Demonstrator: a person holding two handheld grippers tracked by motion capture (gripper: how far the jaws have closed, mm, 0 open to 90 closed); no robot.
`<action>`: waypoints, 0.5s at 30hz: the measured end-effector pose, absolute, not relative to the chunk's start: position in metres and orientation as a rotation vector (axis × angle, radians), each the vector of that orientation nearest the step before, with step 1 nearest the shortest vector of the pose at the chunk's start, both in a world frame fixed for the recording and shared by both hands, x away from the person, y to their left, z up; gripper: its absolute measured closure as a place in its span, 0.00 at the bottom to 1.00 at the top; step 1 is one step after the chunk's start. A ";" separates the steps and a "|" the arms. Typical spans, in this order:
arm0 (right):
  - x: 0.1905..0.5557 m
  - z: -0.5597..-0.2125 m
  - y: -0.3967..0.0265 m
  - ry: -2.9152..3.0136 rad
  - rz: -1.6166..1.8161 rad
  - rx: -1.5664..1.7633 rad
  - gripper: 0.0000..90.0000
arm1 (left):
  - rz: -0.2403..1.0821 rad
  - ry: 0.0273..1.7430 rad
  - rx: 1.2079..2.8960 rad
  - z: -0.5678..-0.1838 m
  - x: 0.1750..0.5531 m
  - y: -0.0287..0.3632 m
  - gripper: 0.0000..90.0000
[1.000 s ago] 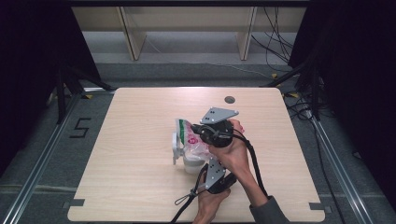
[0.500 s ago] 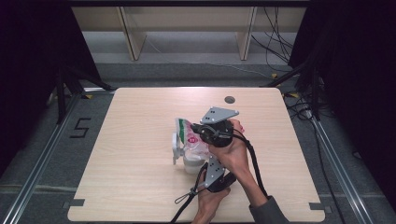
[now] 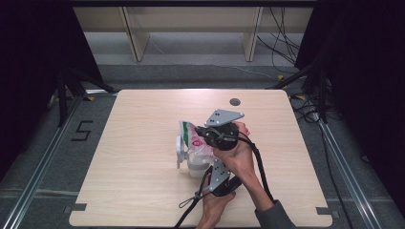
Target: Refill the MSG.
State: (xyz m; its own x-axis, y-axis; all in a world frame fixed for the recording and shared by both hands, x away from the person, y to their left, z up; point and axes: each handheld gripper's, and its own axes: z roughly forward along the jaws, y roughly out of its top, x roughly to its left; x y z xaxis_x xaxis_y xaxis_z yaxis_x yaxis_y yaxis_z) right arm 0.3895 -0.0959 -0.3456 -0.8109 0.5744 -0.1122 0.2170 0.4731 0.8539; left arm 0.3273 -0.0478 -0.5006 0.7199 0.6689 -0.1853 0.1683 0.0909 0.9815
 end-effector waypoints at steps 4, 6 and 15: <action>0.390 -0.345 -0.096 2.338 1.267 0.654 1.00 | 0.432 0.729 1.463 -0.501 0.327 -0.048 0.83; 0.390 -0.345 -0.096 2.338 1.266 0.655 1.00 | 0.430 0.727 1.462 -0.501 0.328 -0.048 0.83; 0.388 -0.344 -0.096 2.338 1.269 0.676 1.00 | 0.428 0.720 1.462 -0.500 0.327 -0.048 0.83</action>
